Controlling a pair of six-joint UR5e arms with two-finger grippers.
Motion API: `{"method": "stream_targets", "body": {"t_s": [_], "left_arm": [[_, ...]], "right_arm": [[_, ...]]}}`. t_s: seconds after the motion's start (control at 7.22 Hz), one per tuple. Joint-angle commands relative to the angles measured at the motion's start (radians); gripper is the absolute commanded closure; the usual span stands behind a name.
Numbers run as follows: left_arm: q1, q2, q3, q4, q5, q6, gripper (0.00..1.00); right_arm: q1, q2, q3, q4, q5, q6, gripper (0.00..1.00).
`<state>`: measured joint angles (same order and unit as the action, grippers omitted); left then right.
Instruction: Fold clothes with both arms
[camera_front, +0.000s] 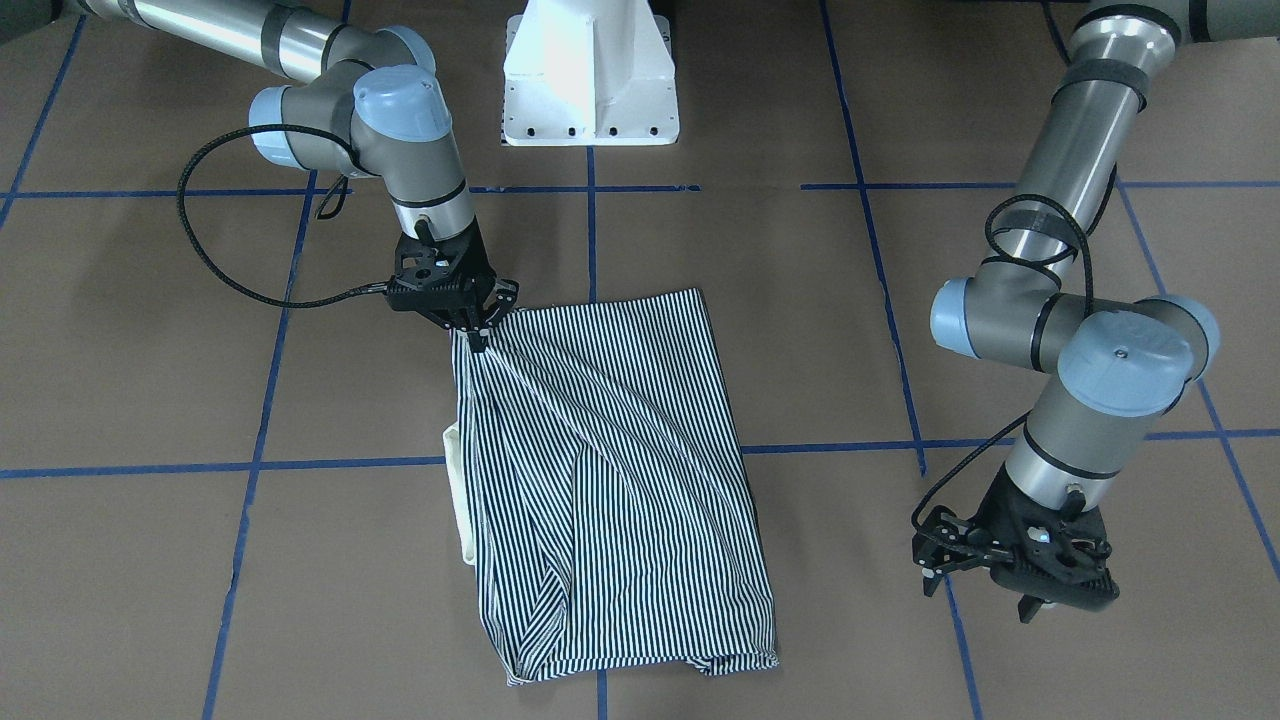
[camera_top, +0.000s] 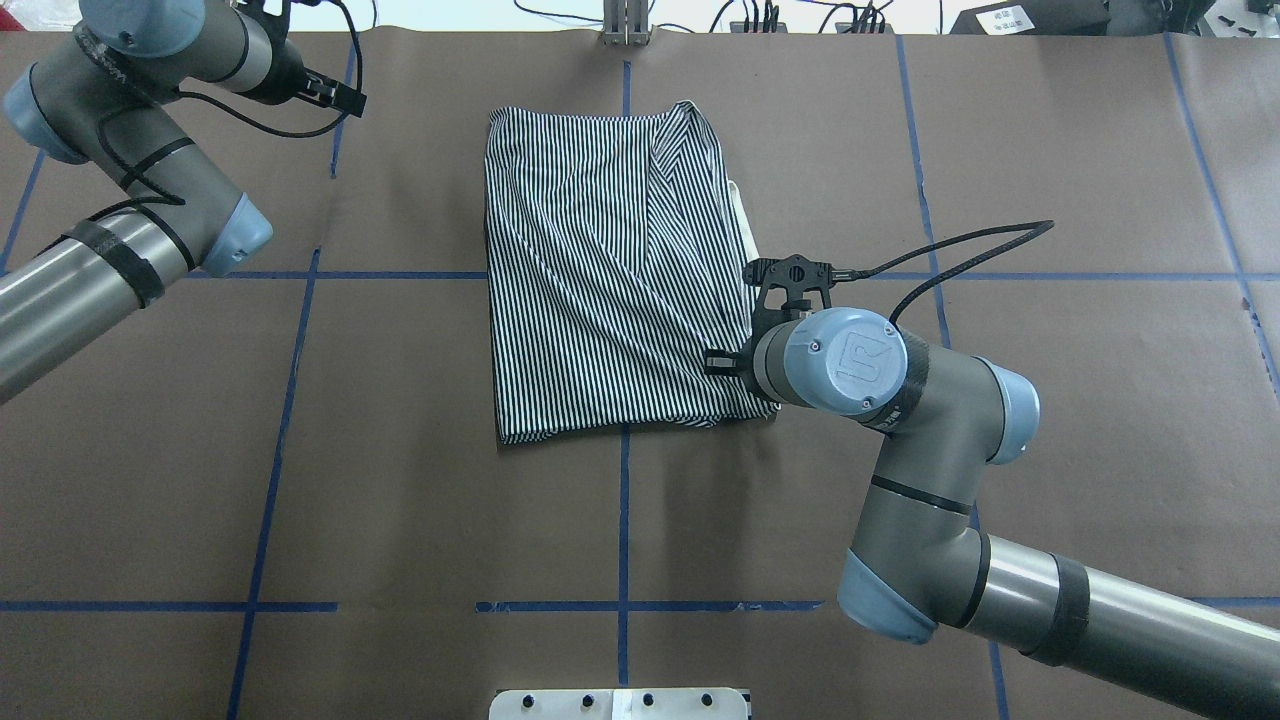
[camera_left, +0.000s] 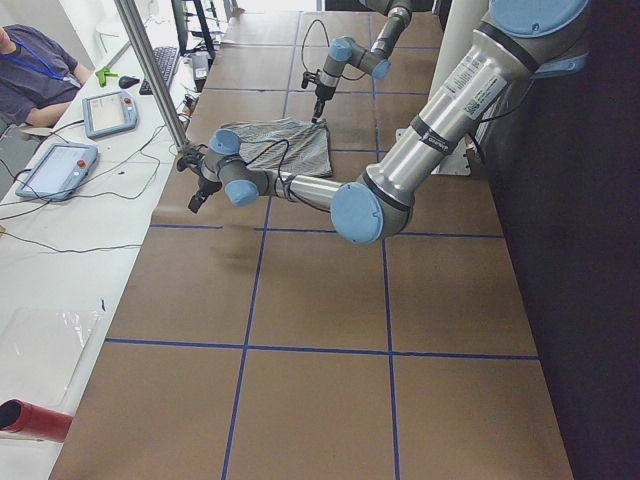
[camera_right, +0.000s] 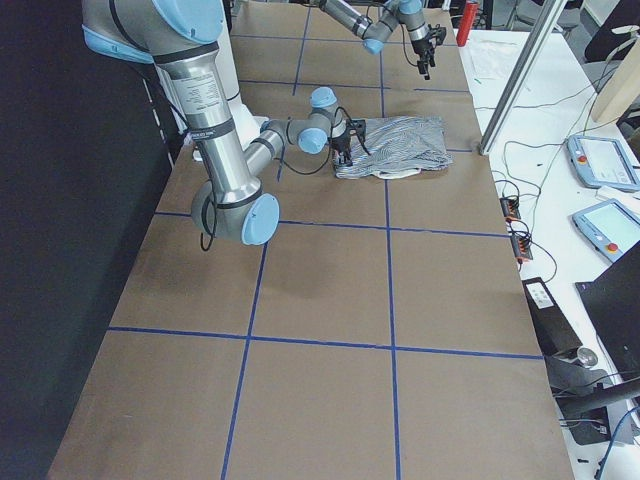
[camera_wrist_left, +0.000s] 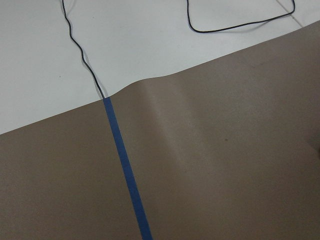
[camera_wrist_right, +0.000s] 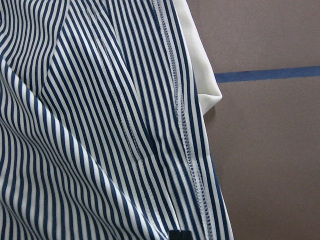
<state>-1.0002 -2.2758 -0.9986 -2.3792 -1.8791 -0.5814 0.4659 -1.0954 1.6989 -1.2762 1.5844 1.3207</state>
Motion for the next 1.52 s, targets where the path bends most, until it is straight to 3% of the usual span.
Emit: {"method": "stream_targets", "body": {"t_s": [0.0, 0.42, 0.69, 0.97, 1.25, 1.39], "left_arm": [[0.0, 0.002, -0.002, 0.0, 0.0, 0.0, 0.0], [0.0, 0.001, -0.003, 0.0, -0.002, 0.0, 0.0], [0.0, 0.001, -0.003, 0.0, 0.0, -0.002, 0.0], [0.0, -0.001, -0.005, 0.0, 0.0, -0.002, 0.0], [0.003, 0.004, -0.056, 0.002, -0.012, -0.015, 0.0], [0.029, 0.036, -0.114, 0.008, -0.076, -0.084, 0.0]], "right_arm": [[-0.033, -0.009, 0.051, -0.073, -0.062, 0.075, 1.0], [-0.111, -0.04, 0.058, -0.081, -0.179, 0.13, 1.0], [-0.113, -0.078, 0.109, -0.092, -0.182, 0.13, 1.0], [-0.119, -0.066, 0.172, -0.172, -0.173, 0.114, 0.0], [-0.099, -0.075, 0.253, -0.167, -0.138, 0.062, 0.0], [-0.061, -0.081, 0.263, -0.134, -0.108, 0.045, 0.0]]}}
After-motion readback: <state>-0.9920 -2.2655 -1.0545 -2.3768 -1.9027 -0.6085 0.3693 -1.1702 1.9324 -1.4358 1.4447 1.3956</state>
